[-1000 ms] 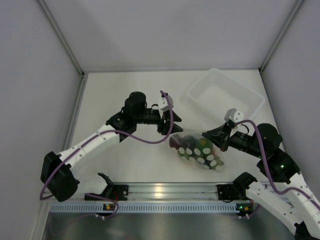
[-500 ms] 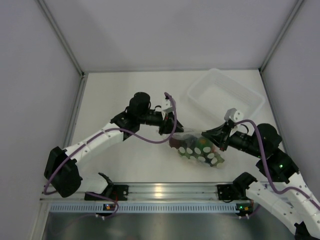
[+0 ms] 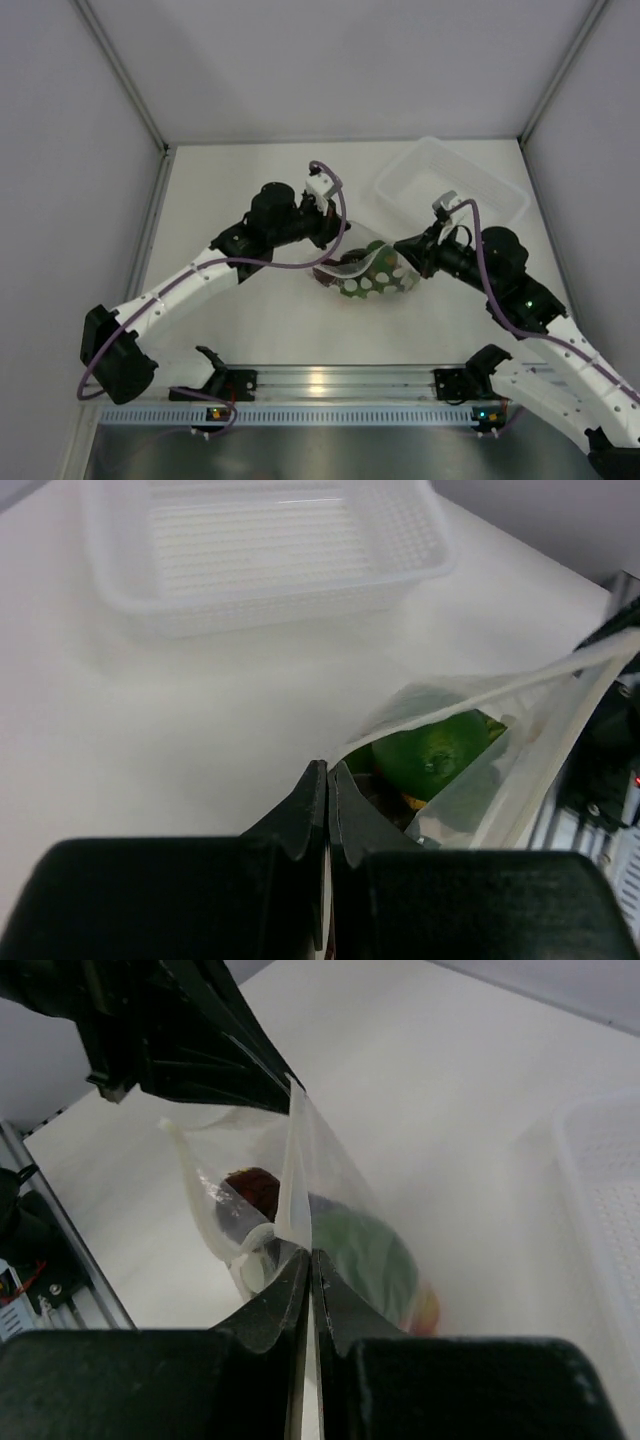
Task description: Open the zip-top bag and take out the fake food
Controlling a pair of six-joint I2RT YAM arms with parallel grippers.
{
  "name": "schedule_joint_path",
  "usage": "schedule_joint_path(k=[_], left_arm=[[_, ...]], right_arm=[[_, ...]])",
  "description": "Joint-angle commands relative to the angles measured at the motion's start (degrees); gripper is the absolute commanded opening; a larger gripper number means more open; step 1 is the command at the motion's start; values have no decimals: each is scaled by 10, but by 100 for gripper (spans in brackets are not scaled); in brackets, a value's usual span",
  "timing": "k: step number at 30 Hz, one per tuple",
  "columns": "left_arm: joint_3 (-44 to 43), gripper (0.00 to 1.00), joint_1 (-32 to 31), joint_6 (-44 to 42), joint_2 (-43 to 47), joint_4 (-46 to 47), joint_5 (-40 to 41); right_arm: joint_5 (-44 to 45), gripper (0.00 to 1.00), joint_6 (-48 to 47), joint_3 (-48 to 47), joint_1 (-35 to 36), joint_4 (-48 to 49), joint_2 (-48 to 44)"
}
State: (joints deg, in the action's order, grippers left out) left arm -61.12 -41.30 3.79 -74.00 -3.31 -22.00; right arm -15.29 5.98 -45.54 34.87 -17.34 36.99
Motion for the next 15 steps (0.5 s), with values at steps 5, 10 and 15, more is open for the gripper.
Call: schedule_joint_path(k=[5,10,15], left_arm=[[-65,0,9,142,49,-97,338],[-59,0,8,240,61,-112,455],[-23,0,9,340,61,-95,494]], right_arm=[[99,16,122,-40,7,104,77],[127,46,227,-35,8,146,160],[114,53,299,5,7,271,229]])
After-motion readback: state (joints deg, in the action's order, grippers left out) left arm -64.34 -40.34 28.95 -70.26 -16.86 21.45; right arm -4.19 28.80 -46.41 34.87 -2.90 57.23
